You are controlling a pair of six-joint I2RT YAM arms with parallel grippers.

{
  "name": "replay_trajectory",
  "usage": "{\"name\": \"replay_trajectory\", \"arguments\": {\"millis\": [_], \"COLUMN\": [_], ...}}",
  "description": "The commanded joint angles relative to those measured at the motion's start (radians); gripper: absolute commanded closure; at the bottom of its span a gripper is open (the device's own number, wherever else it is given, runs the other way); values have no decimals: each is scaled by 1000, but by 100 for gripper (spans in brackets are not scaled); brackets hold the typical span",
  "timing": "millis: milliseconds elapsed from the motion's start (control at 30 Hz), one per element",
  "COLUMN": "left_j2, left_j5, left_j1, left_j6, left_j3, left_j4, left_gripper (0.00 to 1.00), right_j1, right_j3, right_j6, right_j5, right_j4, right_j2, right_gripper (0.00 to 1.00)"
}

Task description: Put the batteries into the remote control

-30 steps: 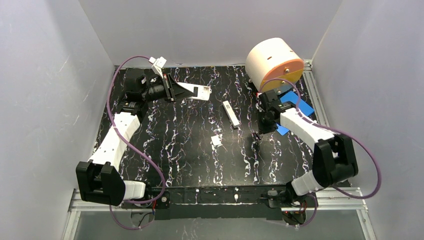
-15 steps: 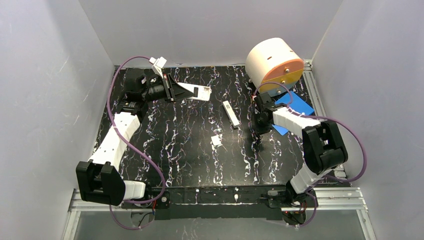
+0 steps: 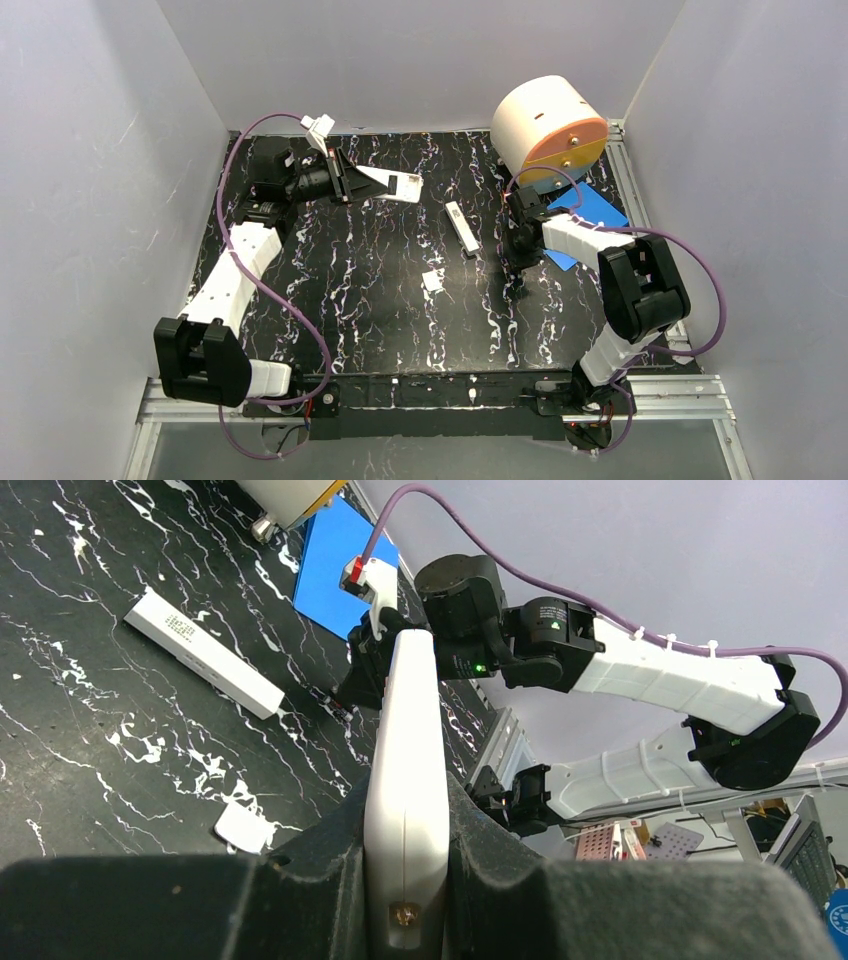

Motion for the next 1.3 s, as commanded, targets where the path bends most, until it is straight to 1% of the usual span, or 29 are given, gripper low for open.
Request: {"name": "replay_trajectory", "arguments": {"millis": [0, 100, 233, 300, 367, 467, 600, 633, 733, 800, 933, 1033, 1100, 1167, 1267], "left_j2": [-8, -10, -9, -9, -10, -13, -14, -10, 7, 21, 44, 56, 69, 80, 92], "left_j5": [28, 24, 9, 5, -17, -75, -163, -182, -206, -214, -208, -213, -214, -223, -221], "left_j1": [-1, -1, -6, -13, -25, -49, -77, -83, -98, -109, -122, -126, -127, -129, -134], "left_j6": [0, -5, -37, -81, -147, -254, -416, -453, -547, -596, -687, -741, -781, -821, -840], "left_j3": [35, 30, 16, -13, -47, -97, -154, -162, -168, -170, -169, -169, -168, -170, -167], "left_j4": [14, 15, 31, 87, 166, 297, 517, 556, 669, 728, 840, 900, 949, 989, 1020], "left_gripper": [100, 100, 100, 100, 100, 100, 100, 100, 100, 100, 100, 100, 100, 100, 100], "right_j1": [6, 7, 8, 8, 7, 11, 28, 36, 57, 64, 116, 155, 191, 234, 290], "right_j3": [-5, 7, 34, 65, 101, 150, 223, 233, 212, 259, 357, 437, 498, 551, 600], "right_j6": [3, 17, 39, 61, 91, 164, 298, 336, 478, 541, 556, 533, 493, 420, 347], "right_j5": [28, 72, 135, 139, 95, -31, -208, -244, -311, -347, -335, -327, -306, -267, -211], "right_j4": [1, -15, -24, -31, -28, 30, 205, 270, 558, 620, 656, 633, 592, 509, 441], "right_j2": [27, 5, -84, -139, -194, -276, -367, -393, -459, -441, -404, -366, -341, -316, -287], "right_gripper": [81, 92, 95, 95, 95, 95, 93, 93, 91, 91, 91, 91, 90, 90, 90]}}
